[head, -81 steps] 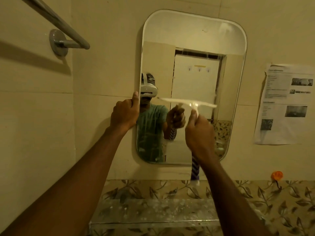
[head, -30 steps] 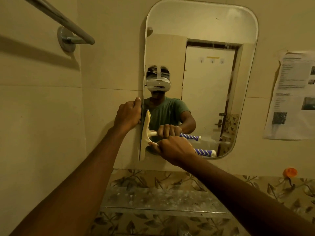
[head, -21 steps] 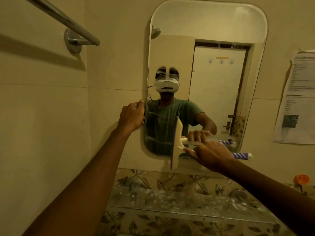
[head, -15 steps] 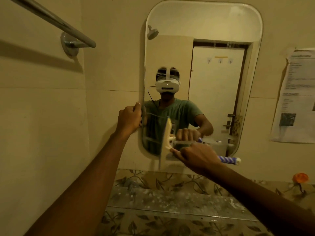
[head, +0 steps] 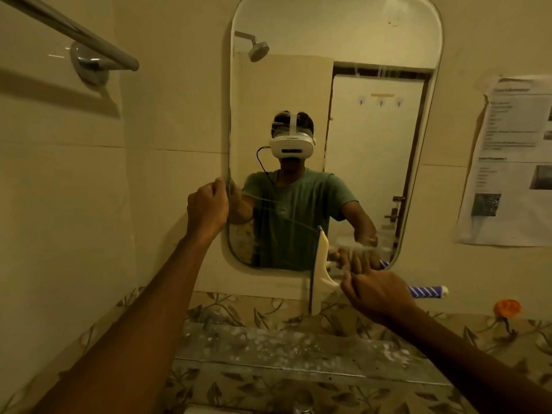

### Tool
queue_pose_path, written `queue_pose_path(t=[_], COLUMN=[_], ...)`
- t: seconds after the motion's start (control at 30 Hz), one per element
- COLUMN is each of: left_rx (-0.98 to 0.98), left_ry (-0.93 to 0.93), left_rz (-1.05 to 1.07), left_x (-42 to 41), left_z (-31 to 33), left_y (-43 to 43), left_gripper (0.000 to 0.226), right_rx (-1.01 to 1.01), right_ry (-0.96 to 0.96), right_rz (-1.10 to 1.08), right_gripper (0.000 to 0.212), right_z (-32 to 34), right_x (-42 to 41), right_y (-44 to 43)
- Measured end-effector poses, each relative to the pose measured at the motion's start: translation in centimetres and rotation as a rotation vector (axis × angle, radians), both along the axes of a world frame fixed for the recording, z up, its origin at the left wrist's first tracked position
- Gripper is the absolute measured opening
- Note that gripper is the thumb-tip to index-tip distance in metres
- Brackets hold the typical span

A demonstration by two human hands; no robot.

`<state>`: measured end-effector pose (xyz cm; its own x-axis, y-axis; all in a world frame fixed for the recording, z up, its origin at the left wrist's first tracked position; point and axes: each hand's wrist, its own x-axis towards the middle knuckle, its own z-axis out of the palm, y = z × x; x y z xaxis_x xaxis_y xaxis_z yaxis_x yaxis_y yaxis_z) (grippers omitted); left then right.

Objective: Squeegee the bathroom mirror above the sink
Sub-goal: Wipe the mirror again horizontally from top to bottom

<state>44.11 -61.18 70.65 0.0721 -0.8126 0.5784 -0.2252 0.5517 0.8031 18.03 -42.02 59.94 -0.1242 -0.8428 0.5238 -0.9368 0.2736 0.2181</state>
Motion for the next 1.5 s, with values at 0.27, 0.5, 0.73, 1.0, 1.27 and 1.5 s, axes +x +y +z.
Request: queue_pose_path(t=[0.27,0.5,0.73,1.0,1.27,1.5], left_rx=[0.010,0.019,0.013,-0.018,-0.019,-0.017], left_ry=[0.018,0.001,0.006,-0.001,0.009,0.009], left_rz=[0.018,0.009,0.002,0.046,0.091,0.115], left_x=[-0.1,0.0,-0.1,-0.5,-0.9,-1.0], left_z=[-0.1,-0.1,-0.1,-0.6,-0.6,-0.8], left_y=[0.2,0.1,0.0,-0.4,-0.9,-0.5], left_gripper=[0.045,0.047,0.042,0.038,0.040,0.036], right_rx=[-0.249,-0.206,-0.271,-0.264,-0.309,-0.586], right_ry=[-0.125,-0.369,-0.379,-0.238,-0.323,-0.738], right_rz=[0.244,0.068,0.008,0.151,-0.045,0.200], right_gripper=[0.064,0.049,0.046,0.041,0.043,0.059], right_z=[3.5,0.7,0.0,3.3,0.8,1.9], right_x=[9.5,3.2,2.6,7.6,-0.8,3.8], right_y=[-5.6,-3.6,-2.0,-5.6,-0.3,-0.1])
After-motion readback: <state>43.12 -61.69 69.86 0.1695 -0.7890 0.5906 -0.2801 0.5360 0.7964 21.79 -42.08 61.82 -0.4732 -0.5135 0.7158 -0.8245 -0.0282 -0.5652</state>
